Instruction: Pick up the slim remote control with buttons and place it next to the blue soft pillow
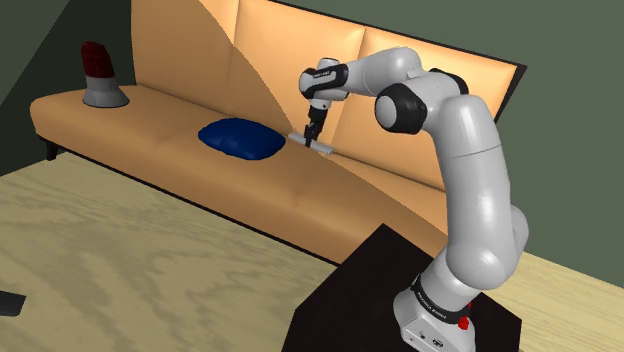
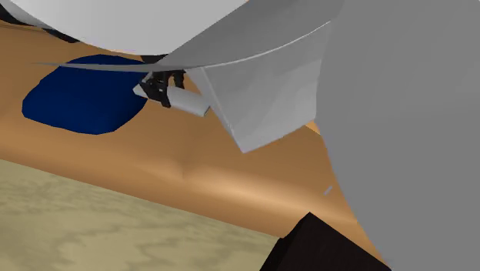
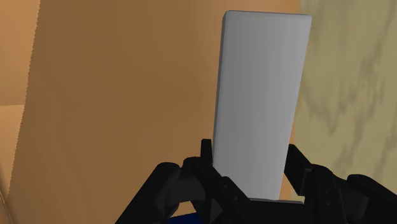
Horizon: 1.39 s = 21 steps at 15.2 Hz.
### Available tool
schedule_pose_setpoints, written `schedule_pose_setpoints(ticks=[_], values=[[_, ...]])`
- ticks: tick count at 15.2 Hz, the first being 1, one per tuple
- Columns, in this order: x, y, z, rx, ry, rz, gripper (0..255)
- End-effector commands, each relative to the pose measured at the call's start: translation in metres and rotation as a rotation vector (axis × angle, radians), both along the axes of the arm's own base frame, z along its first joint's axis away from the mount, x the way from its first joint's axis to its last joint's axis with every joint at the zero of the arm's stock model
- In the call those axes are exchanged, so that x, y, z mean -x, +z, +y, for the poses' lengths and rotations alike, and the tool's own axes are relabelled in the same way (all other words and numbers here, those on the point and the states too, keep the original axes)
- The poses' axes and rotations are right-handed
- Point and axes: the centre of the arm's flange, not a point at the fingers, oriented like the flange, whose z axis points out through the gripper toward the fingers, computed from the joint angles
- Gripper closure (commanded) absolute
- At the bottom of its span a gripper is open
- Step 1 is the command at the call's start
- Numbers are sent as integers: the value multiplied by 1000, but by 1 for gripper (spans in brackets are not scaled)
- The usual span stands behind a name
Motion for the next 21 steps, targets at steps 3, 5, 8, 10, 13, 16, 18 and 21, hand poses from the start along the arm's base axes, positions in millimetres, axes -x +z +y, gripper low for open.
schedule_pose_setpoints(ticks=[3, 5, 8, 10, 13, 16, 18, 21], values=[[-41, 3, 33, 0, -1, 0, 255], [-41, -8, 33, 0, -1, 0, 255], [-41, -23, 33, 0, -1, 0, 255], [-41, -34, 33, 0, -1, 0, 255], [-41, -50, 33, 0, -1, 0, 255], [-41, -66, 33, 0, -1, 0, 255], [-41, -76, 33, 0, -1, 0, 255], [-41, -92, 33, 0, -1, 0, 255]])
